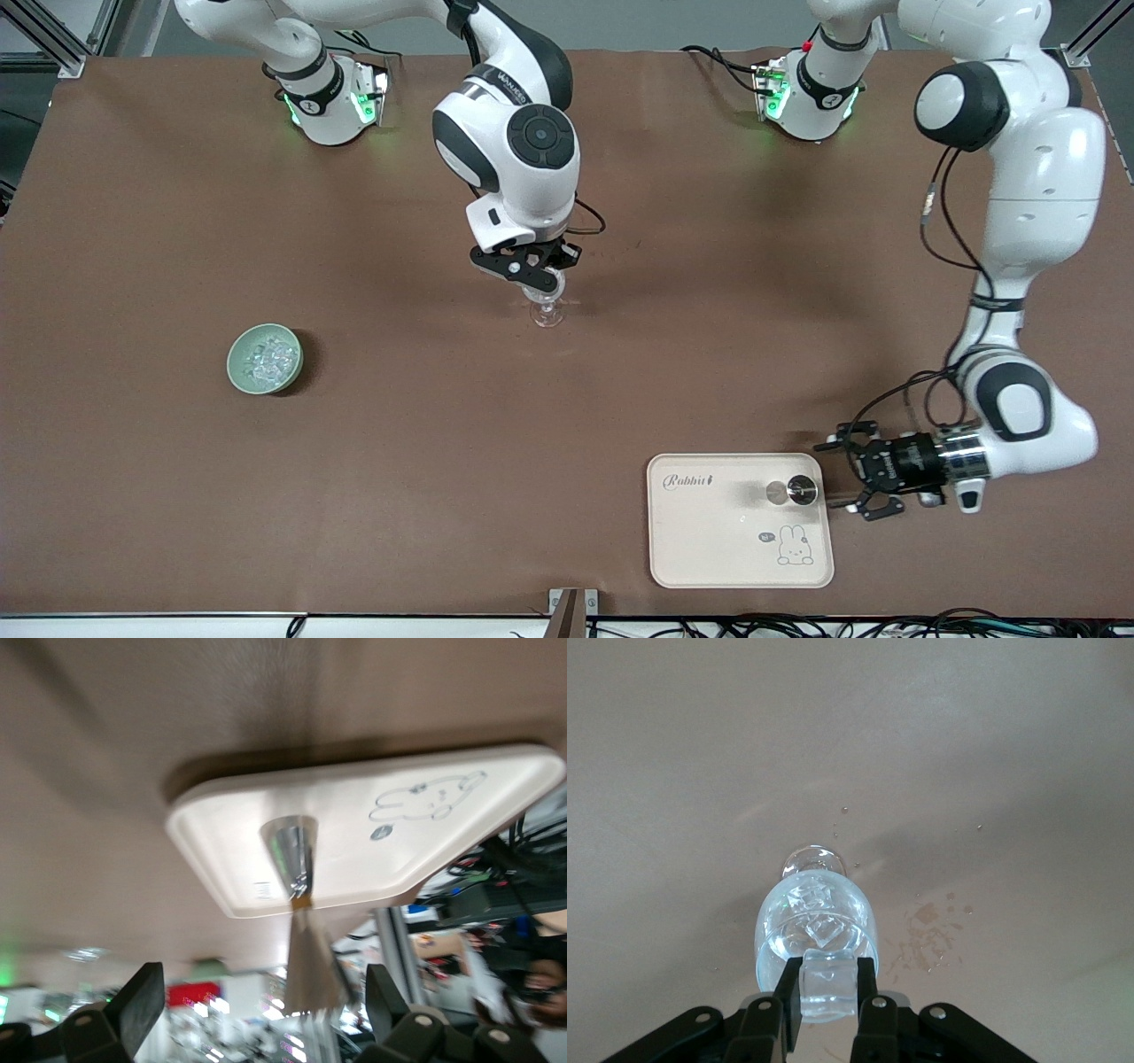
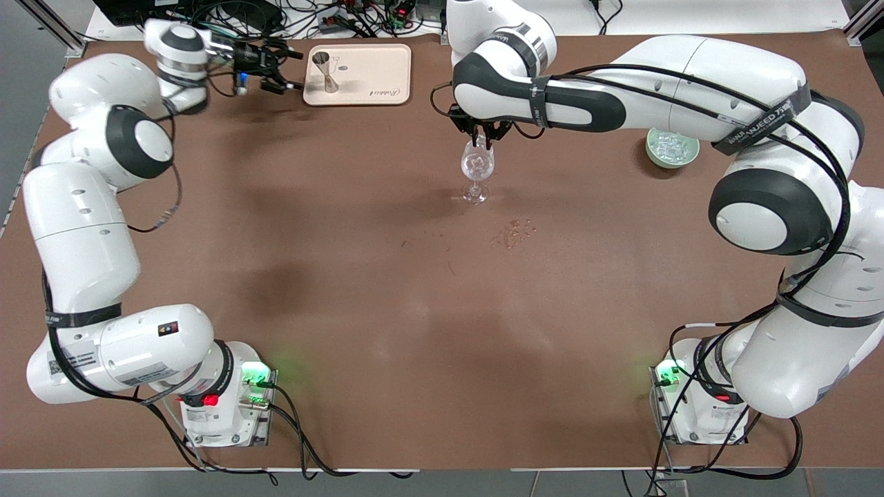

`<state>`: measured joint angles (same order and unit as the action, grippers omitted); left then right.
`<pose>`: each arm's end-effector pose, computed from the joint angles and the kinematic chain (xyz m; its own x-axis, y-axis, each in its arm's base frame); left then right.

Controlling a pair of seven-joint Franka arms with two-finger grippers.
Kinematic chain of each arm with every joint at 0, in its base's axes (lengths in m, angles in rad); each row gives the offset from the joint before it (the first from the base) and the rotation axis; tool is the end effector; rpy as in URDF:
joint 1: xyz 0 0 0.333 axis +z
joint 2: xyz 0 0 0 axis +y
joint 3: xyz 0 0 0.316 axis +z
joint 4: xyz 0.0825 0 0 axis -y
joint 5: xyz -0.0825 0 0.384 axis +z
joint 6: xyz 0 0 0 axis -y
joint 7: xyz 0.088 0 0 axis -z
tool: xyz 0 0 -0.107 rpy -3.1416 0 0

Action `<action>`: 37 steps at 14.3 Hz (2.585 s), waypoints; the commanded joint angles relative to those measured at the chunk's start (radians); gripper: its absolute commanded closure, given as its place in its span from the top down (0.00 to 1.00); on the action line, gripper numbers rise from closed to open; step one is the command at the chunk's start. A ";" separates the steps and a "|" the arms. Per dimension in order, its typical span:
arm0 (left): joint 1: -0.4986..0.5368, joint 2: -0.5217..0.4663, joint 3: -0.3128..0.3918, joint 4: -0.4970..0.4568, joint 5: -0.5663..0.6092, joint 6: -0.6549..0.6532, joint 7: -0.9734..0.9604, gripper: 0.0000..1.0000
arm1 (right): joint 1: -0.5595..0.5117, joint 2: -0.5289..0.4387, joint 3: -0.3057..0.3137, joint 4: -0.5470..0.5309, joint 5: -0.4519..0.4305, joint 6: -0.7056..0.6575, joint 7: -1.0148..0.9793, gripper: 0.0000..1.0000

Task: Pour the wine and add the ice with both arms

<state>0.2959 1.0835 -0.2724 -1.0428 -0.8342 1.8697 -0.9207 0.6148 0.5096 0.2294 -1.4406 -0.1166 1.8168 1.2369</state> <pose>0.7658 0.0363 0.2008 0.1717 0.5166 -0.8388 0.9830 -0.0339 0.1804 0.4819 0.4885 0.3920 0.9274 -0.3718 -0.0413 -0.3655 -0.9240 0.1122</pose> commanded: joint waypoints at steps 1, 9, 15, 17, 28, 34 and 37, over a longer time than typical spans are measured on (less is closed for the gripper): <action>-0.001 -0.147 0.007 -0.031 0.174 -0.096 -0.001 1.00 | -0.006 -0.005 0.005 -0.009 -0.018 0.004 0.018 0.49; -0.135 -0.502 -0.071 -0.031 0.791 -0.286 0.170 1.00 | -0.042 -0.063 0.001 0.009 -0.023 -0.014 0.004 1.00; -0.175 -0.660 -0.103 -0.033 0.968 -0.411 0.374 1.00 | -0.317 -0.296 -0.013 0.000 -0.098 -0.218 -0.359 1.00; -0.175 -0.704 -0.105 -0.033 0.968 -0.443 0.431 1.00 | -0.325 -0.351 -0.132 0.000 -0.092 -0.258 -0.512 1.00; -0.357 -1.118 0.217 -0.458 0.877 -0.442 0.835 1.00 | -0.480 -0.488 -0.384 0.000 0.032 -0.378 -1.091 1.00; -0.351 -1.226 0.207 -0.585 0.877 -0.408 0.818 1.00 | -0.475 -0.491 -0.415 -0.017 0.115 -0.366 -1.096 1.00; -0.356 -1.229 0.176 -0.595 0.877 -0.408 0.809 1.00 | -0.477 -0.491 -0.426 -0.017 0.115 -0.366 -1.155 1.00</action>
<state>-0.0543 -0.1202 -0.0813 -1.6002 0.0528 1.4388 -0.1017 0.1419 0.0414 -0.1860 -1.4309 -0.0205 1.4422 0.1311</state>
